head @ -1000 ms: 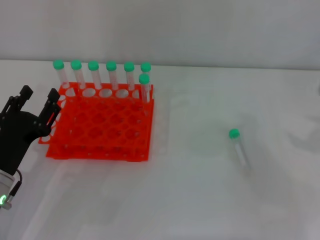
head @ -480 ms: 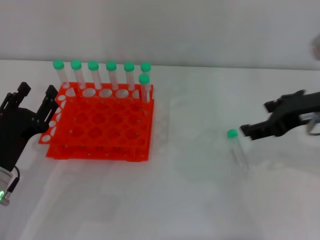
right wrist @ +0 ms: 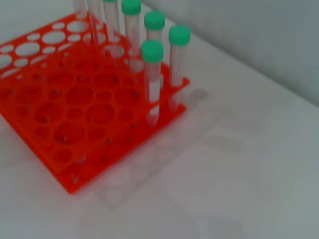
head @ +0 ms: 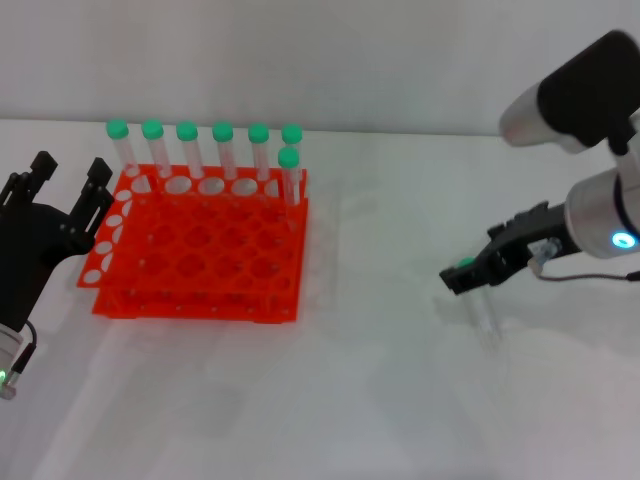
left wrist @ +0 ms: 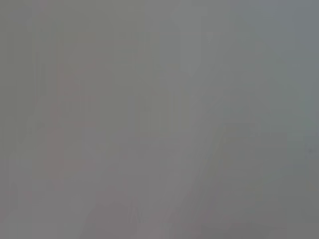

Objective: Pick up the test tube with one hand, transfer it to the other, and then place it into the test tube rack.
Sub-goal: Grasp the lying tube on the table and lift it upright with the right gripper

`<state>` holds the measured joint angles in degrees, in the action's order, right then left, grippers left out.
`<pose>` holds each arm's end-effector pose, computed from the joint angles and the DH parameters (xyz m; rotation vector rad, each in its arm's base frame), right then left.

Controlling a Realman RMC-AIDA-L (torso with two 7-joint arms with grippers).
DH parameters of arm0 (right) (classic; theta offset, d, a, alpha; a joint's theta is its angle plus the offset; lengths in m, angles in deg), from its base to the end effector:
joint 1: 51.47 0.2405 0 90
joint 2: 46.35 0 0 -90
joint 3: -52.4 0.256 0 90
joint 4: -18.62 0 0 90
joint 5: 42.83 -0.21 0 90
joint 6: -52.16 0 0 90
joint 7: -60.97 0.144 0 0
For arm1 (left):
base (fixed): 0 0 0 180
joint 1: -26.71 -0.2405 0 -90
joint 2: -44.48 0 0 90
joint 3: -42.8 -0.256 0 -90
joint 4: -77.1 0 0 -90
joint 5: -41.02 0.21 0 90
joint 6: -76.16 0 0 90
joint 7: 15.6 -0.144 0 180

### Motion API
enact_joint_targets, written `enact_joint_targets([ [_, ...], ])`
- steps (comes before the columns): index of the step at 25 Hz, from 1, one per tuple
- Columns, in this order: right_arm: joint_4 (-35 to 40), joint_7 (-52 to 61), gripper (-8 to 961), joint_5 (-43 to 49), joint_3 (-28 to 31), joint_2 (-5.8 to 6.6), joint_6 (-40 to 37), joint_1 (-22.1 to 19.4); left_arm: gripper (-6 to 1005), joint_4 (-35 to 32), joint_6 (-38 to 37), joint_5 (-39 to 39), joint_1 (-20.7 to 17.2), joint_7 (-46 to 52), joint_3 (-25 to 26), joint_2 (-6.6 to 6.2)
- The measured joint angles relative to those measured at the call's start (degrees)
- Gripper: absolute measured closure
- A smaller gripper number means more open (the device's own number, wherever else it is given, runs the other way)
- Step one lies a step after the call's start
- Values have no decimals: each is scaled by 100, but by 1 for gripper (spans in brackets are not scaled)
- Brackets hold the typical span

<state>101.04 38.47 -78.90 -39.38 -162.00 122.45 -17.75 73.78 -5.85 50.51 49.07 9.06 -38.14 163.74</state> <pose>0.1347 0.3776 -0.0108 -2.4915 0.7519 -0.1914 -0.3265 0.3025 0.0080 -1.6263 -0.5103 -0.9534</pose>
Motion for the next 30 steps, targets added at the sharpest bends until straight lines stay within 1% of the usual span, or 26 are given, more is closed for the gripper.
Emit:
enact_joint_targets([
  [5,-515,8,96,69,-58,-1,-103,222,317,-1,2,-50,-9,-84,0,12],
  [13,-919,1,98,192,-55,15,-258,270,319,43,2,-166,-57,-50,0,32],
  [23,-1016,0,99,346,-323,-5,-413,158,318,52,1,-168,-85,-42,-16,45],
  [26,-933,45,100,437,-575,-12,-432,122,318,52,1,-168,-98,-41,-28,44],
  [27,-933,45,100,437,-575,-12,-432,122,318,52,1,-168,-100,-39,-29,45],
  [28,-884,181,100,683,-828,-18,-449,117,318,52,1,-168,-102,-37,-32,45],
  [30,-874,269,100,819,-918,-21,-465,127,318,52,1,-168,-106,-34,-35,46],
])
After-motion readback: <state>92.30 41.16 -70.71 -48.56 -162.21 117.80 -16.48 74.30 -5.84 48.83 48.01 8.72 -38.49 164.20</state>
